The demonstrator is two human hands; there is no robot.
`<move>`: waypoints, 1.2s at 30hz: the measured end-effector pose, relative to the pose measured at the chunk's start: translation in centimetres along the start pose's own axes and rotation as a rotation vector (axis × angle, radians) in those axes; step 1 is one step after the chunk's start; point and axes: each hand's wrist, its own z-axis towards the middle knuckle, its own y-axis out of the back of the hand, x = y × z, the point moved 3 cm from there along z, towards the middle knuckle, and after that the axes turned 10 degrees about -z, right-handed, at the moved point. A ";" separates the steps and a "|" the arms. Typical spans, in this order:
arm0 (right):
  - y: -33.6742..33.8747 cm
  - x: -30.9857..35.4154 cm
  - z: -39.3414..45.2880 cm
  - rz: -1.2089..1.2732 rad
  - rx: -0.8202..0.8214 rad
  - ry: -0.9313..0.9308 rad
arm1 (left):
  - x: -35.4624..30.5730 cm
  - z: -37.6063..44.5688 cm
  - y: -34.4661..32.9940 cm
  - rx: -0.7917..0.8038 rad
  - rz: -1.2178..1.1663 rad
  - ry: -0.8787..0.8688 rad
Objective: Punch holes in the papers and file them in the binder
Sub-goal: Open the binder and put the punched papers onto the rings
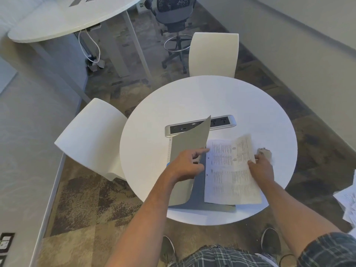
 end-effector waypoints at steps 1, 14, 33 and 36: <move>-0.6 -0.1 -0.1 -0.029 0.014 -0.015 | 0.1 -0.2 0.4 -0.006 -0.051 -0.008; -5.1 3.3 -1.5 -0.763 0.003 0.359 | 3.3 -3.2 10.5 -0.148 -0.393 -0.113; -10.4 3.8 -3.6 -0.938 0.433 0.833 | 12.7 -6.3 21.2 -0.859 -0.154 0.238; -9.8 3.4 -3.7 -0.890 0.410 0.844 | 14.0 -6.5 21.0 -0.933 -0.077 0.259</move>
